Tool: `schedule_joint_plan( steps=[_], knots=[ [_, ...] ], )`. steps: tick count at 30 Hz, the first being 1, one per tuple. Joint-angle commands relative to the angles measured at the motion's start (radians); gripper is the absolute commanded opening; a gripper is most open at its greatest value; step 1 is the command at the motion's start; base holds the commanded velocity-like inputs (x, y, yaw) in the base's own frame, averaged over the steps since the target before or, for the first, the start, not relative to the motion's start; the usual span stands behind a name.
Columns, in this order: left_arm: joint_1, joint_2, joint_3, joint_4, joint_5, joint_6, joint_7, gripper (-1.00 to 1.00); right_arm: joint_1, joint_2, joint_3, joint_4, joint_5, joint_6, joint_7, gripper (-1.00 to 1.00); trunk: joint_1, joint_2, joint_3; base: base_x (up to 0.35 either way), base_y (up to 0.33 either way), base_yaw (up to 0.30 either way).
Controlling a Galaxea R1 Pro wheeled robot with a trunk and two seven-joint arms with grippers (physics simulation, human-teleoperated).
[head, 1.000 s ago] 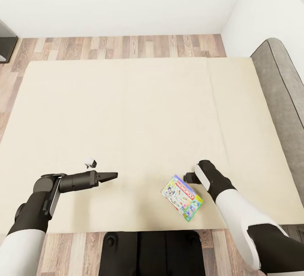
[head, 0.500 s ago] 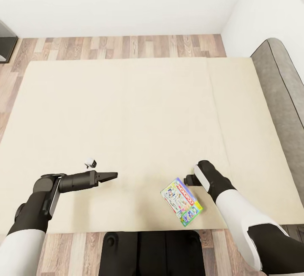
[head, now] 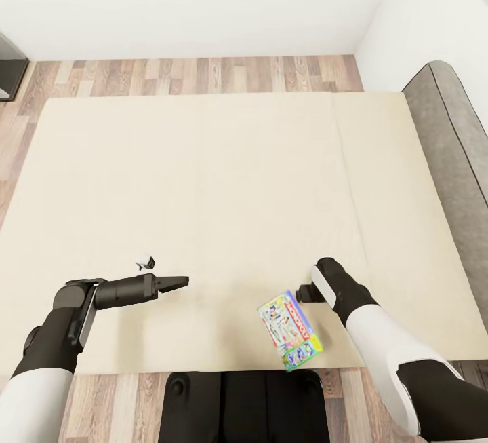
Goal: Put all the toys in the child's room - the three board games (two on the bed and one on the table), the two jigsaw puzzles on the table, and the tennis ball on the table - inside the toy box on the table in the child's room.
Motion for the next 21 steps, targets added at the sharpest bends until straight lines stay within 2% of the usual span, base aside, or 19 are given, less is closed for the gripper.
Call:
schedule_joint_plan(
  steps=[1,21],
  knots=[
    [-0.001,0.000,0.001,-0.001,-0.008,0.010,-0.007,1.00,0.001,0.067,0.002,-0.001,-0.080,-0.002,-0.003,1.00,0.001,-0.001,-0.001,0.000,0.000,0.000],
    [-0.001,0.001,0.001,0.000,-0.008,0.010,-0.007,1.00,0.000,0.057,0.008,0.000,-0.077,0.047,-0.010,1.00,0.001,-0.001,-0.001,0.000,0.000,0.000]
  ],
)
